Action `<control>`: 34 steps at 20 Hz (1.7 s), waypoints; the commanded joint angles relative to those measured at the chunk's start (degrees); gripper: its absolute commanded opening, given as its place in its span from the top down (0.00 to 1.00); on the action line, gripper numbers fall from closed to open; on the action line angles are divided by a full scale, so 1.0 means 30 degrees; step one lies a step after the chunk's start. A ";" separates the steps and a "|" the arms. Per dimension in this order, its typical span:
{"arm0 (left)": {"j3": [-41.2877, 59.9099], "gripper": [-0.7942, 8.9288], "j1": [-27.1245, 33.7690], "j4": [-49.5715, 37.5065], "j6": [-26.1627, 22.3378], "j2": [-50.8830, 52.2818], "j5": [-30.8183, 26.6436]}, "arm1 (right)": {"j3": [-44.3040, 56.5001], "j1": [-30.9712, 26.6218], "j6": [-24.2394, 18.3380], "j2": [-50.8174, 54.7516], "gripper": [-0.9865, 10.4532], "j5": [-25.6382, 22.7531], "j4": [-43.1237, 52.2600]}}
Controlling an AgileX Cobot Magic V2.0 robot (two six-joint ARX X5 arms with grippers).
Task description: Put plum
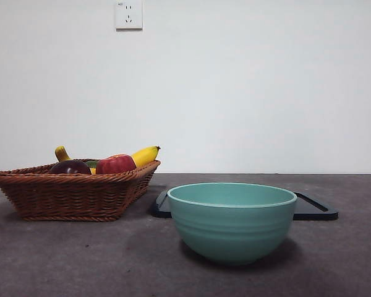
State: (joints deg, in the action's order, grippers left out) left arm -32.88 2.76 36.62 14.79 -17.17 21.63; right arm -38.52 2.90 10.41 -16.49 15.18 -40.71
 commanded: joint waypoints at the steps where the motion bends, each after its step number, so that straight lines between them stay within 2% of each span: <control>1: -0.1348 0.91 -0.0051 0.1180 -0.2164 -0.1209 0.1188 | -0.1413 0.0000 -0.1705 -0.1384 0.91 0.1290 -0.1639; 5: -0.3096 0.91 -0.0393 0.3373 -0.3672 -0.3009 0.2776 | -0.3053 0.0051 -0.3045 -0.3359 0.91 0.3118 -0.3730; 9: -0.4532 0.91 -0.0911 0.5311 -0.5027 -0.4437 0.3978 | -0.4080 0.0474 -0.4007 -0.4947 0.91 0.4051 -0.5224; 13: -0.5442 0.91 -0.1494 0.6317 -0.5785 -0.5151 0.4095 | -0.4422 0.1435 -0.4772 -0.6142 0.91 0.4160 -0.6295; 19: -0.5442 0.91 -0.1523 0.6084 -0.5785 -0.5144 0.4095 | -0.4422 0.1960 -0.4758 -0.6462 0.91 0.4146 -0.6142; 21: -0.5442 0.83 -0.1523 0.5938 -0.5778 -0.5144 0.4095 | -0.4422 0.1960 -0.4699 -0.6470 0.87 0.4153 -0.6142; 22: -0.5442 0.75 -0.1523 0.5909 -0.5763 -0.5144 0.4087 | -0.4422 0.1960 -0.4648 -0.6470 0.80 0.4153 -0.6135; 24: -0.5442 0.52 -0.1523 0.5916 -0.5697 -0.5144 0.4087 | -0.4422 0.1960 -0.4605 -0.6470 0.61 0.4146 -0.6135; 25: -0.5442 0.46 -0.1523 0.5923 -0.5697 -0.5144 0.4087 | -0.4422 0.1960 -0.4597 -0.6470 0.59 0.4153 -0.6135; 34: -0.5442 0.44 -0.1523 0.5909 -0.5552 -0.5151 0.4073 | -0.4422 0.1974 -0.4473 -0.6470 0.59 0.4153 -0.6135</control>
State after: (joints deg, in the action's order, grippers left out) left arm -47.94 -1.69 55.02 -1.87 -32.29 33.39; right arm -50.65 8.60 -3.14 -35.62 27.42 -59.66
